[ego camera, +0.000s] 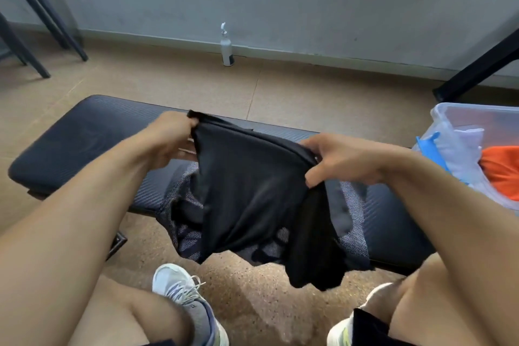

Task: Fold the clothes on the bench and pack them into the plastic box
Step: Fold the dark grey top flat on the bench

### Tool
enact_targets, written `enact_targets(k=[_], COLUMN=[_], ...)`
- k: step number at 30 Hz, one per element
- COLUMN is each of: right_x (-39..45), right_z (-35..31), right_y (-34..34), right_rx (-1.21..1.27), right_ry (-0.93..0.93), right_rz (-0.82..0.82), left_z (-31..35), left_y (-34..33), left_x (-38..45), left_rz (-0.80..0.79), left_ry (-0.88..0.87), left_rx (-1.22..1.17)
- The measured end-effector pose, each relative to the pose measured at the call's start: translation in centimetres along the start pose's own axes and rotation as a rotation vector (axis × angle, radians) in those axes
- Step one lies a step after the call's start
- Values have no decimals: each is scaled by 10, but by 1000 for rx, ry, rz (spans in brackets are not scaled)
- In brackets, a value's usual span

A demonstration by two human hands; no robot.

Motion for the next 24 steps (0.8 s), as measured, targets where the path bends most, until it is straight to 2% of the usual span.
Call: enact_targets(k=[2, 5, 8, 11, 15, 18, 20, 24], right_x=[3, 16, 16, 9, 5, 8, 14, 27], right_z=[7, 24, 33, 39, 47, 52, 55, 61], right_y=[7, 17, 29, 39, 51, 50, 48, 55], right_rx=[72, 34, -157, -182, -284, -591, -706, -776], right_ry=[-31, -73, -134, -249, -373, -457, -485, -527], right_rz=[44, 249, 392, 356, 335, 274, 286, 510], left_z=[-2, -3, -6, -10, -15, -22, -20, -13], left_y=[2, 10, 21, 22, 9, 2, 0, -7], left_x=[12, 29, 38, 38, 32, 36, 37, 44], left_rz=[93, 221, 243, 222, 139, 113, 156, 247], left_ry=[-2, 7, 0, -51, -126, -194, -240, -288], left_rx=[-131, -227, -57, 212, 433, 467, 457, 356])
Point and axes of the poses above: each hand's wrist, its own x-axis towards the middle knuckle, its own y-axis out of the back of the hand, z = x × y, the point moved 2 cm from there along x, towards the middle knuckle, and after that the axes turned 2 degrees about z, right-handed, at the moved point
